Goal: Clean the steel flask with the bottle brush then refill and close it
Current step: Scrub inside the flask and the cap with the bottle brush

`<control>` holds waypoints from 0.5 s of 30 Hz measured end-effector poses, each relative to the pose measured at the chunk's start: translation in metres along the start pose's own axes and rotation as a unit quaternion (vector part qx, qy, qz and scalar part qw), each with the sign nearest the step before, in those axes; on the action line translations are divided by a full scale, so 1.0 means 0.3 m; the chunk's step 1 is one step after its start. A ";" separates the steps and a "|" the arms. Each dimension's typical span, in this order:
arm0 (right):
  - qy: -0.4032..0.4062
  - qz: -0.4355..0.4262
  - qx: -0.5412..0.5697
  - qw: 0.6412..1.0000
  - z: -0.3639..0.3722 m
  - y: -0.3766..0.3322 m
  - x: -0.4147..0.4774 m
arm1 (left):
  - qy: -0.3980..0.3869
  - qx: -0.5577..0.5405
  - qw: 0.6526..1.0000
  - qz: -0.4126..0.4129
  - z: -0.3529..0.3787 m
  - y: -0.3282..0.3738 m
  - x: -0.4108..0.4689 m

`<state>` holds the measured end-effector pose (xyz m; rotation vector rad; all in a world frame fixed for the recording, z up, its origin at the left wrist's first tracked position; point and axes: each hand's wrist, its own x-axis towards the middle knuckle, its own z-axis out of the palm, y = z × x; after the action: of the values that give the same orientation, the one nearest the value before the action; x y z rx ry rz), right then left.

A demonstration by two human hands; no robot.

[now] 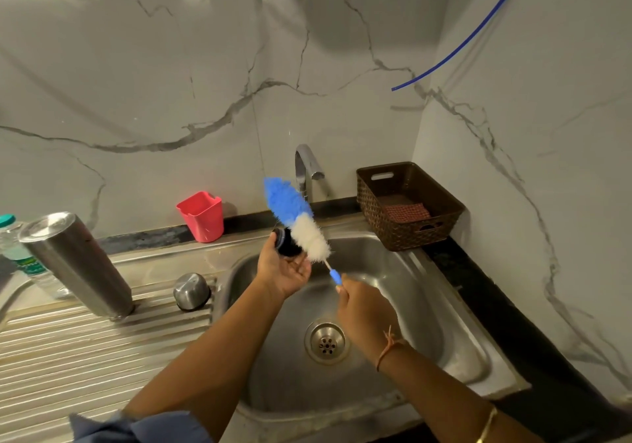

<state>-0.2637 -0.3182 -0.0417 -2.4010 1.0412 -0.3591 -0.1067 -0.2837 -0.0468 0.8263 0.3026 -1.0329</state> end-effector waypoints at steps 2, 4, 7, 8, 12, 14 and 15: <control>-0.010 -0.025 -0.026 0.999 0.012 0.001 -0.059 | -0.005 -0.044 0.999 0.000 -0.008 0.035 0.008; -0.019 -0.052 -0.033 0.998 0.023 0.003 -0.121 | -0.008 -0.066 0.998 0.013 -0.032 0.063 0.020; -0.016 -0.033 -0.025 0.999 0.007 0.017 -0.087 | 0.025 -0.045 0.998 0.045 -0.078 0.066 0.039; -0.010 -0.020 -0.015 1.000 -0.001 0.026 -0.052 | 0.028 -0.030 0.997 0.058 -0.093 0.061 0.043; 0.023 -0.033 0.011 0.999 -0.054 0.041 0.042 | 0.032 0.047 0.989 0.137 -0.128 0.056 0.060; 0.027 -0.046 0.040 0.998 -0.066 0.041 0.038 | 0.029 0.089 0.981 0.171 -0.129 0.072 0.058; 0.023 -0.055 0.049 0.997 -0.064 0.040 0.028 | 0.020 0.103 0.978 0.181 -0.128 0.080 0.057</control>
<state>-0.2736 -0.3379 -0.0315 -2.3782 0.8912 -0.4947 -0.0719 -0.2604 -0.0713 1.0465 0.0730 -0.7128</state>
